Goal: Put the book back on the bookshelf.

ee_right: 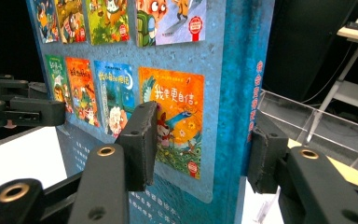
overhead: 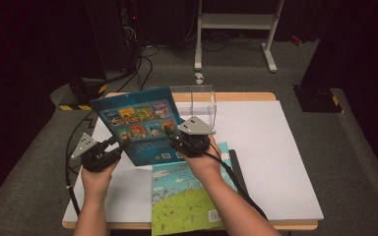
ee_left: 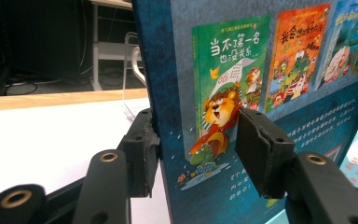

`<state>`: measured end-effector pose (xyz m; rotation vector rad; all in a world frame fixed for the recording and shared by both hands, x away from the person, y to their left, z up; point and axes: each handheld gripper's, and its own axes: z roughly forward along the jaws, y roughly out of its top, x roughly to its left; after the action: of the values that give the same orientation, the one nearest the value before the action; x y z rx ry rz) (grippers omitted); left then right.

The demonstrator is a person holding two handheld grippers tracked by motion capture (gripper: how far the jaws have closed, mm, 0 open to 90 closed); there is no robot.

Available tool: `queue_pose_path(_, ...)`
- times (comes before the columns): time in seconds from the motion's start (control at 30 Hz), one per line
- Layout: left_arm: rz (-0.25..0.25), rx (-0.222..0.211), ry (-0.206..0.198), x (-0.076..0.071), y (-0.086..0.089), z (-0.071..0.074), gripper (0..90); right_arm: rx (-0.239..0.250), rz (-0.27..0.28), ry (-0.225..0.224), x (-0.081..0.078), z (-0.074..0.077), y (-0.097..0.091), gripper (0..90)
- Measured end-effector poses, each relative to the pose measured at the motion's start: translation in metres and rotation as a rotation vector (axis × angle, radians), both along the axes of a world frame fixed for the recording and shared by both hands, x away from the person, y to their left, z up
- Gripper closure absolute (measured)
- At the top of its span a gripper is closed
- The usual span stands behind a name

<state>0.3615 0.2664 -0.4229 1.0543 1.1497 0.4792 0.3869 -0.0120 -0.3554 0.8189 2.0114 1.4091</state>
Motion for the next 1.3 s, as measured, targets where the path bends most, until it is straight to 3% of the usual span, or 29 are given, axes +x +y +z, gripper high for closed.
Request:
queue_pose_path(0.23, 0.013, 0.000, -0.016, 0.014, 0.004, -0.002, 49.8, -0.001, -0.007, -0.020, 0.010, 0.000, 0.006, 50.8)
queue_pose_path(0.53, 0.038, 0.026, -0.009, 0.026, 0.005, -0.010, 49.0, -0.012, -0.017, -0.009, 0.020, -0.006, 0.012, 50.5)
queue_pose_path(0.93, 0.050, 0.004, -0.002, 0.029, 0.009, -0.014, 47.5, -0.010, -0.008, -0.022, 0.018, -0.007, 0.016, 52.7)
queue_pose_path(1.0, 0.070, 0.010, 0.004, 0.028, 0.011, -0.014, 46.4, -0.009, 0.006, -0.031, 0.014, -0.005, 0.018, 54.4)
queue_pose_path(1.03, 0.079, -0.008, 0.006, 0.028, 0.010, -0.014, 46.1, -0.007, 0.017, -0.040, 0.013, -0.004, 0.018, 55.1)
queue_pose_path(1.2, 0.077, 0.021, 0.003, 0.026, 0.012, -0.014, 45.0, -0.001, 0.053, -0.030, 0.008, -0.002, 0.016, 57.0)
queue_pose_path(1.3, 0.093, 0.008, 0.001, 0.025, 0.014, -0.014, 48.3, -0.011, 0.068, -0.038, 0.005, -0.003, 0.014, 59.7)
